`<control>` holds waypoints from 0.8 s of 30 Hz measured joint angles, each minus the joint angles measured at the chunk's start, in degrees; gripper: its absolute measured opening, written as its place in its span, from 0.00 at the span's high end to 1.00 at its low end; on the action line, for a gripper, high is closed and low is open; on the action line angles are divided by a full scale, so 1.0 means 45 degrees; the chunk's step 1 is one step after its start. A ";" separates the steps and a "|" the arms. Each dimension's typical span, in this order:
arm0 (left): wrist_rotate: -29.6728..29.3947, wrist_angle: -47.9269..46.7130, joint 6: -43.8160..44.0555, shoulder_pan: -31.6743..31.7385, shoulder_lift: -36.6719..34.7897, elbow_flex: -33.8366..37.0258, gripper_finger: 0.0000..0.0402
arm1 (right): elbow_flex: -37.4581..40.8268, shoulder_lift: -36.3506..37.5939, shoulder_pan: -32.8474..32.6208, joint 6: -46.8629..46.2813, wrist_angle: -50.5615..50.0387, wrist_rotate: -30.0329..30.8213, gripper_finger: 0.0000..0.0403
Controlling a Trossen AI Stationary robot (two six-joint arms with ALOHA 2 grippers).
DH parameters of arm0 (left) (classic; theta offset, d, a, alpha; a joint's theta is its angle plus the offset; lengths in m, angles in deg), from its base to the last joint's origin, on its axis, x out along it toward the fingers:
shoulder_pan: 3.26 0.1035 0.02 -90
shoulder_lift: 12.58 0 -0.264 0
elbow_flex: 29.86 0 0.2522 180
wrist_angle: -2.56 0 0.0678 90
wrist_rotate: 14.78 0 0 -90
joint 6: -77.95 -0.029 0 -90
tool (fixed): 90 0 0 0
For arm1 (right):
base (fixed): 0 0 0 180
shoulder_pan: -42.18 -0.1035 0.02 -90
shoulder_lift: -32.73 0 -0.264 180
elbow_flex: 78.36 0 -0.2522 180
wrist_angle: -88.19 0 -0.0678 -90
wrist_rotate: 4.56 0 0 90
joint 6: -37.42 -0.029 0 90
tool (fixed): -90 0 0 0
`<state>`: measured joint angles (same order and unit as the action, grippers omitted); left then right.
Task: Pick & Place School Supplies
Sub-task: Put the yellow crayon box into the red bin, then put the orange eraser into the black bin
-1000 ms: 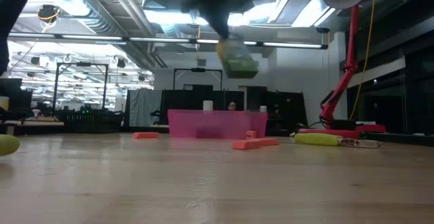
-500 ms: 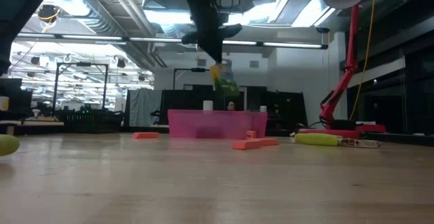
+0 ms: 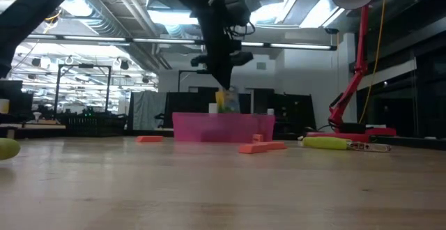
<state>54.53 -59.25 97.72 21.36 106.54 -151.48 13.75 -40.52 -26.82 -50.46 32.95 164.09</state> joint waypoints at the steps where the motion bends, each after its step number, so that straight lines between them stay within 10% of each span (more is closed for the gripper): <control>1: 0.0270 0.0019 0.0000 0.0000 0.0077 0.0000 0.99 | 0.0000 0.0000 0.0000 0.0006 0.0030 0.0000 0.70; 17: 0.2065 0.0398 -0.1179 -0.0222 -0.0656 0.0000 0.48 | -0.0005 0.0000 0.0000 0.0911 0.0868 -0.0024 0.70; 24: 0.2259 -0.3605 -0.1208 -0.0387 -0.1789 -0.0019 0.41 | -0.0005 0.0000 0.0000 0.1286 0.0950 -0.0044 0.70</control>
<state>64.70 -75.47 92.28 19.62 98.49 -151.56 13.73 -40.52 -26.82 -44.67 37.22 163.89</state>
